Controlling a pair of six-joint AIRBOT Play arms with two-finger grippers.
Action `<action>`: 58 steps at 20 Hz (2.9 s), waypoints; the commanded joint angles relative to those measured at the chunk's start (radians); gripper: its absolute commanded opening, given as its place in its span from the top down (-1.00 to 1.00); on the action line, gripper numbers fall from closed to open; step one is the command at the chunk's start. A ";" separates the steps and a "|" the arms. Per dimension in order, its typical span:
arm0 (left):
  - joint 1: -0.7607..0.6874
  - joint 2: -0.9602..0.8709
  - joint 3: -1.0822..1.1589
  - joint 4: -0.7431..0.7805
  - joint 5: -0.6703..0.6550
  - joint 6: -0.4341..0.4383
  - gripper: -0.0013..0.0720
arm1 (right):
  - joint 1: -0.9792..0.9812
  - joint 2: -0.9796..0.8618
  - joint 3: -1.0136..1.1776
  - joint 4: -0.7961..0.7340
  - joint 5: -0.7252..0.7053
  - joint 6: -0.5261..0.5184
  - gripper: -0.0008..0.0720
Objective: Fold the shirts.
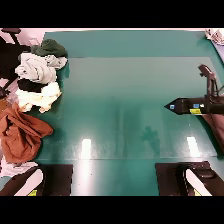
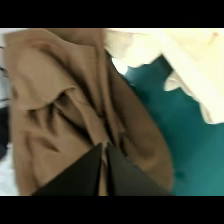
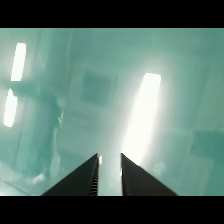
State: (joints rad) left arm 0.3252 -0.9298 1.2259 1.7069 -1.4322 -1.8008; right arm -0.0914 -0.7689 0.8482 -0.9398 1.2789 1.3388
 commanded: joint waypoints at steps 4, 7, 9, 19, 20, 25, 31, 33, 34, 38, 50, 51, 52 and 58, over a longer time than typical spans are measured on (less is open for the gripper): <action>0.269 -0.065 -0.010 -0.266 0.045 0.080 -0.52 | 0.126 -0.142 0.066 0.003 0.021 -0.006 0.41; 0.280 -0.138 -0.046 -0.213 0.034 0.066 -0.52 | 0.144 -0.145 0.066 0.006 0.022 -0.005 0.41; 0.280 -0.166 -0.087 -0.177 0.057 0.042 -0.53 | 0.144 -0.132 0.066 0.004 0.026 -0.005 0.41; 0.280 -0.248 -0.217 -0.125 0.258 -0.035 -0.15 | 0.144 -0.021 0.065 -0.006 0.003 -0.003 0.41; 0.280 -0.248 -0.217 -0.134 0.269 -0.034 0.54 | 0.144 -0.015 0.065 -0.006 0.003 -0.003 0.41; 0.278 -0.180 -0.217 -0.254 0.114 -0.035 0.90 | 0.144 -0.013 0.065 -0.033 -0.041 0.001 0.41; 0.278 0.243 -0.195 -0.546 0.280 -0.114 0.90 | 0.073 -0.013 0.066 -0.010 -0.123 0.003 0.41; 0.278 0.325 -0.135 -0.773 0.359 -0.142 0.90 | 0.020 -0.012 0.066 0.043 -0.116 0.003 0.41; 0.278 0.336 -0.094 -0.934 0.383 -0.114 0.90 | -0.011 -0.006 0.066 0.069 -0.116 0.003 0.41; 0.278 0.338 0.158 -1.413 0.507 0.045 0.90 | -0.116 0.064 0.066 0.084 -0.208 0.003 0.41; 0.278 0.280 0.523 -1.561 0.547 0.027 0.90 | -0.271 0.235 0.066 0.087 -0.652 0.009 0.41; 0.278 0.271 0.525 -1.570 0.512 0.025 0.90 | -0.271 0.235 0.066 0.114 -0.656 0.009 0.42; 0.278 0.260 0.529 -1.584 0.470 0.026 0.90 | -0.271 0.233 0.066 0.148 -0.657 0.009 0.42; 0.278 0.080 0.530 -1.498 0.393 0.159 0.90 | -0.271 0.180 0.071 0.238 -0.589 0.006 0.42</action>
State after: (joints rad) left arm 0.6029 -0.7620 1.7527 0.1864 -0.9787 -1.7218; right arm -0.3618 -0.5667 0.9161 -0.7361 0.6483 1.3472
